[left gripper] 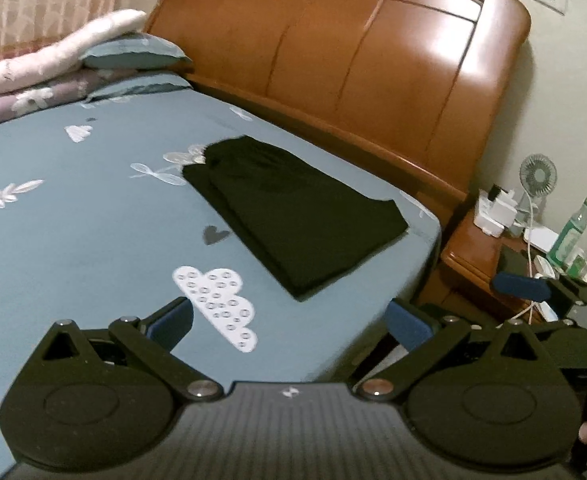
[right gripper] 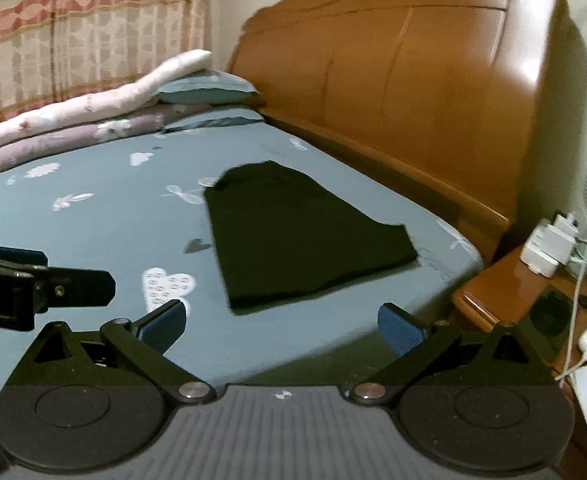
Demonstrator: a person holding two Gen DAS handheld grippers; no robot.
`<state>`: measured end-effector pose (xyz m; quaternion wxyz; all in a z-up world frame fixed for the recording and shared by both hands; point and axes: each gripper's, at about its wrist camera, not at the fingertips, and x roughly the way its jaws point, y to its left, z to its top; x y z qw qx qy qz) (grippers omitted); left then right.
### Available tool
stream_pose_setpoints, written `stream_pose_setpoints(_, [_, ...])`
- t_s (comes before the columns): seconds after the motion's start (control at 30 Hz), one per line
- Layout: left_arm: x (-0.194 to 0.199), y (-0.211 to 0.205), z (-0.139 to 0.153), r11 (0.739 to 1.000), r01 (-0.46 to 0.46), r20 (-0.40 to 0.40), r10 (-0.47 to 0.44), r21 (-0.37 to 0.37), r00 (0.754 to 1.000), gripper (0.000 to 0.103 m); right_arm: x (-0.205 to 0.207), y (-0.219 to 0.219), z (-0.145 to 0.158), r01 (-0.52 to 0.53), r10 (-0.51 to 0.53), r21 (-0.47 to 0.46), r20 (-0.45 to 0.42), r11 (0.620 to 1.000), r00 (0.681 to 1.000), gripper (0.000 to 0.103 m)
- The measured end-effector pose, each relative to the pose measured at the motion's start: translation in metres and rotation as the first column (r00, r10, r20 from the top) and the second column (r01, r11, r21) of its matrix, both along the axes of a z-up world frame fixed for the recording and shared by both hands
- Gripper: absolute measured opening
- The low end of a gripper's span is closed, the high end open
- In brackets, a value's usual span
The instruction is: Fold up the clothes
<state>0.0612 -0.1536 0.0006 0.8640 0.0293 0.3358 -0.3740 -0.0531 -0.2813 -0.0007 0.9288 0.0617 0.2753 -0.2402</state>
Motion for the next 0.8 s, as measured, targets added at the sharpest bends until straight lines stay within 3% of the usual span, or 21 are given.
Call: stream_pose_setpoints(0.8, [-0.003, -0.016, -0.010, 0.995, -0.052, -0.036, 0.055, 0.084, 0.998, 0.102, 0.018, 0.000, -0.014, -0.087, 0.087, 0.008, -0.052, 0.996, 0.995, 0.103])
